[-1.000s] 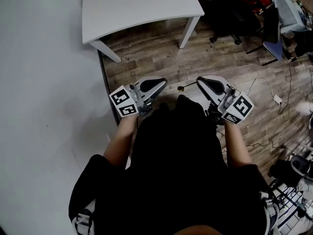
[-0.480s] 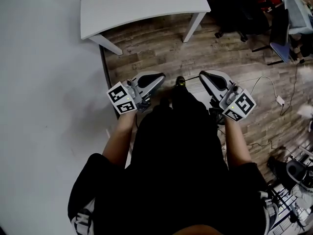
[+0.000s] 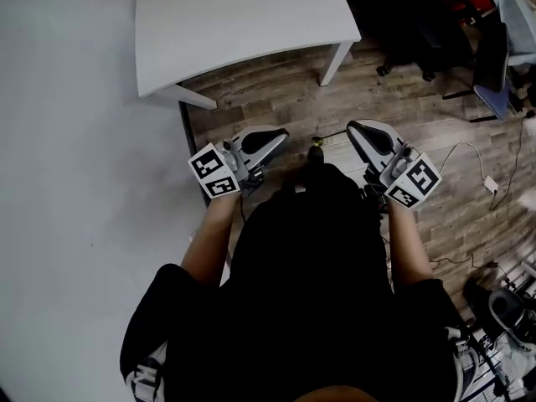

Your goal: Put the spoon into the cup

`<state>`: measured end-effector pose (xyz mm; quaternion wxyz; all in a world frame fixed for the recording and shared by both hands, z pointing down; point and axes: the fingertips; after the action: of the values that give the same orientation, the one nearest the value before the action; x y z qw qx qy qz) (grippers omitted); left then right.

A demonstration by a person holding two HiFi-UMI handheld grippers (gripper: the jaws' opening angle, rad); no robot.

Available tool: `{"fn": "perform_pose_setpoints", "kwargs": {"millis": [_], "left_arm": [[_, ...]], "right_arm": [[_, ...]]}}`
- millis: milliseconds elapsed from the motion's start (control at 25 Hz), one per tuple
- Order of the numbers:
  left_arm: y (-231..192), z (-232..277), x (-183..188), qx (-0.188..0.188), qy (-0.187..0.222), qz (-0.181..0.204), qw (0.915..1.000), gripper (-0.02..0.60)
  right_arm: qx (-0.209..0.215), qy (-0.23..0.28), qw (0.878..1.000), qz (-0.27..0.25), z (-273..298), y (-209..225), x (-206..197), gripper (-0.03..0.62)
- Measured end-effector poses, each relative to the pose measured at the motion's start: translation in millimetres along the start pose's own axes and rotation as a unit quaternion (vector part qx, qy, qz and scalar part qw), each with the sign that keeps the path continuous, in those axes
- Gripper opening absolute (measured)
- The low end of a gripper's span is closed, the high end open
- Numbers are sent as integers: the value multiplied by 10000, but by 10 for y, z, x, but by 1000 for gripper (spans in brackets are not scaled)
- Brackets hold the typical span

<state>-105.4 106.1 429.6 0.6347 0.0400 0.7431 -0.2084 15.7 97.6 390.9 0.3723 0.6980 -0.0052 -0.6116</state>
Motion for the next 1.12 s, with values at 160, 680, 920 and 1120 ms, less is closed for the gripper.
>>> {"fn": "perform_pose_setpoints", "kwargs": {"millis": [160, 680, 920, 1120], "left_arm": [[-27, 23, 70, 174, -38, 55, 9998, 15], [-133, -30, -41, 593, -84, -135, 9981, 16], [-323, 60, -162, 661, 101, -218, 9975, 17], [-680, 836, -198, 441, 265, -39, 9987, 15]], "right_arm": [[223, -86, 9997, 108, 69, 14, 8, 9], [590, -256, 9972, 381, 323, 271, -104, 9], [476, -361, 9977, 328, 335, 506, -76, 9], [388, -351, 9985, 164, 112, 1152, 216, 9]]}}
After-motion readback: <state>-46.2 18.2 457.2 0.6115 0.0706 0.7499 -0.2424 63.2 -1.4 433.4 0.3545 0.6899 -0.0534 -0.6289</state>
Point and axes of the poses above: the fingertips, and each gripper's own axes: z forward along the fingers, y to its right, x out of its top, and after that the axes turned 15 degrees about z, right-handed
